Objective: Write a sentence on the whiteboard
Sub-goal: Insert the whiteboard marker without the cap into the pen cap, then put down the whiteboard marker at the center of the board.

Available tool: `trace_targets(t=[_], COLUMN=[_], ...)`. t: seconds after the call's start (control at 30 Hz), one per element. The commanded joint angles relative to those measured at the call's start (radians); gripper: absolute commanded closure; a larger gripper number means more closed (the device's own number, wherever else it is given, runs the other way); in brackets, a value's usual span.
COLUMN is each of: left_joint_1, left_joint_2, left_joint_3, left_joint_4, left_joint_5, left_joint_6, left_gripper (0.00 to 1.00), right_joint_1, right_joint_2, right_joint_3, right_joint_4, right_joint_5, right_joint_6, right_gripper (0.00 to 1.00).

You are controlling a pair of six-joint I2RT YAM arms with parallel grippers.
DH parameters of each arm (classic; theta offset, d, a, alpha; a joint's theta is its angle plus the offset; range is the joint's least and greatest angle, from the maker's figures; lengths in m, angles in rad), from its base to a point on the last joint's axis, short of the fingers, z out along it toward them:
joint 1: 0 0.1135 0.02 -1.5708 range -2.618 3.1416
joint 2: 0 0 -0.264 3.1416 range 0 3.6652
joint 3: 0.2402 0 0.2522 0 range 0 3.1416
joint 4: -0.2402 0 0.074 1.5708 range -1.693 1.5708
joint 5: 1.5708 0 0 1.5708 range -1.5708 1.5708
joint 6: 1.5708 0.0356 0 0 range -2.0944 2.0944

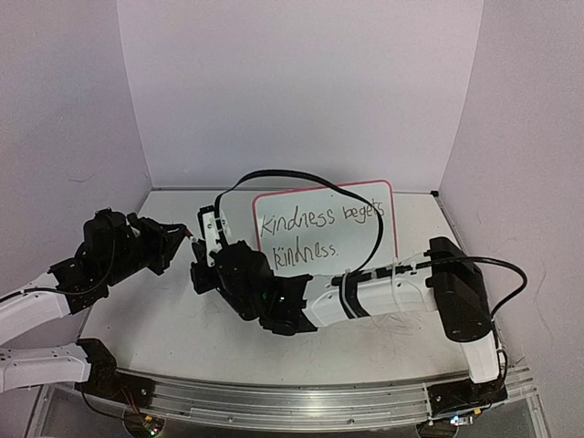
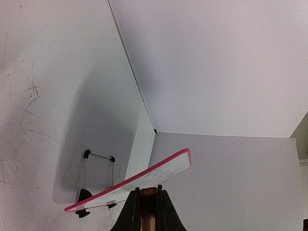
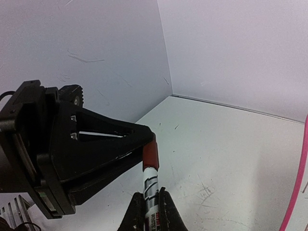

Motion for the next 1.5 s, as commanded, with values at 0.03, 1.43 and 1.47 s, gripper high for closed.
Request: trace_targets(t=[0.03, 1.43, 1.47], left_joint_1=[-0.016, -0.03, -0.03], left_joint_2=[-0.02, -0.118, -0.115], left_joint_3=[-0.02, 0.168, 0.171], left_joint_4=[0.038, -0.341, -0.341], left_joint_5=[0.086, -0.294, -0.288], left_joint_6=[0.013, 0.542, 0.542], left_gripper=[1.0, 0.25, 0.26], right_joint_1=[-0.056, -0.04, -0.034], right_joint_2=[0.045, 0.005, 0.03], right_joint_3=[0.087, -0.283, -0.262], right_joint_4=[0.046, 0.0, -0.021], right_joint_5=[-0.07, -0.31, -0.292], right_joint_6=[-0.059, 0.035, 0.033], right_gripper=[1.0, 1.0, 1.0])
